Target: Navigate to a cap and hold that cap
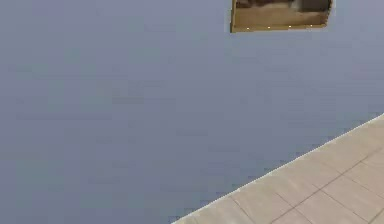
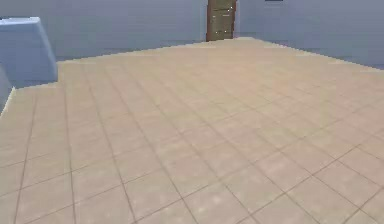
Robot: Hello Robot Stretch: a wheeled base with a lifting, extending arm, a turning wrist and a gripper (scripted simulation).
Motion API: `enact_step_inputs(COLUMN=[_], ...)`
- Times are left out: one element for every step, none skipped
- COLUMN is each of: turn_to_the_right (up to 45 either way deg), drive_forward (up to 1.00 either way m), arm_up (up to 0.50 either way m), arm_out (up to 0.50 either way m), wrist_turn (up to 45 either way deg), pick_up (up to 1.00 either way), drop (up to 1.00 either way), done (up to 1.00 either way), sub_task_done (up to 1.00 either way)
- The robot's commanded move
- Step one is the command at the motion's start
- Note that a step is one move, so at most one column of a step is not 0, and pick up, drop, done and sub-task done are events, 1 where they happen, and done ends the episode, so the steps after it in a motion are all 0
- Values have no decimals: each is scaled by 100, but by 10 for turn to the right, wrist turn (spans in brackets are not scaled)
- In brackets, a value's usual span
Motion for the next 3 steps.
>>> enact_step_inputs(turn_to_the_right=[450,120,30], drive_forward=[0,0,0], arm_up=[0,0,0], arm_out=[0,0,0], wrist_turn=[0,0,0], pick_up=[0,0,0], drop=[0,0,0], done=[0,0,0], sub_task_done=[0,0,0])
